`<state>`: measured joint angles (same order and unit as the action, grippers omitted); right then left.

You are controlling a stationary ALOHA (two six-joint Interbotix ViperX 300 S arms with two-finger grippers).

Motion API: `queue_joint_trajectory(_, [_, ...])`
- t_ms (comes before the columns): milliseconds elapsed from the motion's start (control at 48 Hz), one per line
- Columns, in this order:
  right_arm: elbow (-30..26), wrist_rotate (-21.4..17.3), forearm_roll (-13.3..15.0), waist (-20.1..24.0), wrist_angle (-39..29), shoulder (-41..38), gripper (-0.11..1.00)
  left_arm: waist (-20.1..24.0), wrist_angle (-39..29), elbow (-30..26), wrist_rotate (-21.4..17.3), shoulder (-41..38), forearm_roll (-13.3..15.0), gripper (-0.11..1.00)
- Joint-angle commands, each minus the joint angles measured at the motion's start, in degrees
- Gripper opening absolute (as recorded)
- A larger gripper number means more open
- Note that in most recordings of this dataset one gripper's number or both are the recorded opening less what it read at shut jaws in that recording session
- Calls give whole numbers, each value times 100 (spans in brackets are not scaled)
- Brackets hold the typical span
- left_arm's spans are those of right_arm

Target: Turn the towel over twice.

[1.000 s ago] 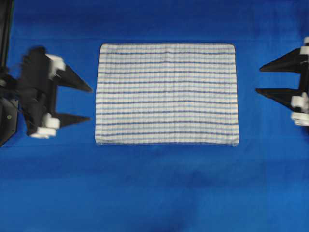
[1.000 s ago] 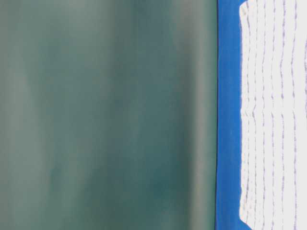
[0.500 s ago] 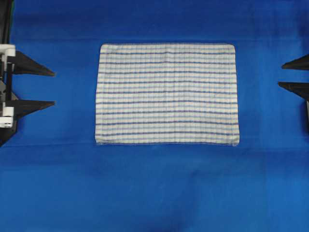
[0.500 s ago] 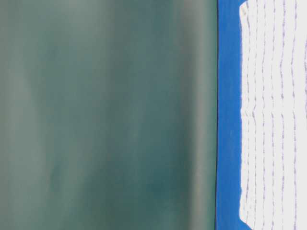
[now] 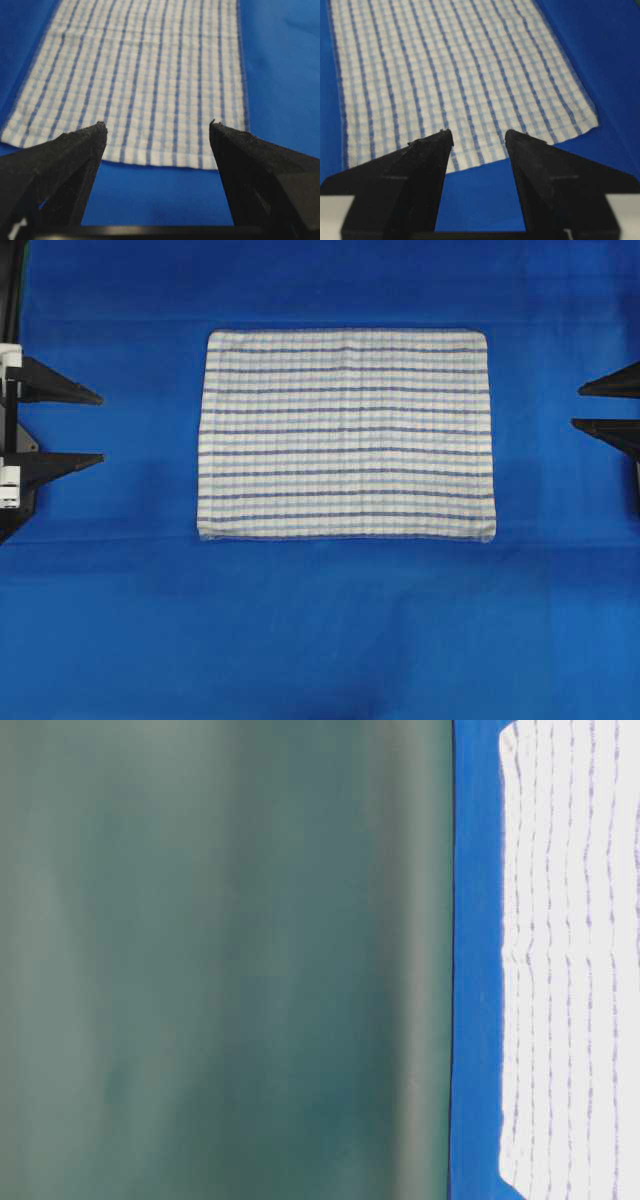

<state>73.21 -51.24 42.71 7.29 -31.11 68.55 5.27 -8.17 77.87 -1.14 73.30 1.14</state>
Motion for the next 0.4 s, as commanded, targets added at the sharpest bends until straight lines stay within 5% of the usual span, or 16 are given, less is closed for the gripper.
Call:
queue_joint_trajectory(0, [-79, -9, 18, -9, 44, -70, 55, 18, 70, -62, 0, -44, 9, 78])
queue_joint_trajectory(375, [-79, 0, 26, -9, 53, -79, 55, 158, 70, -53, 9, -44, 0, 78])
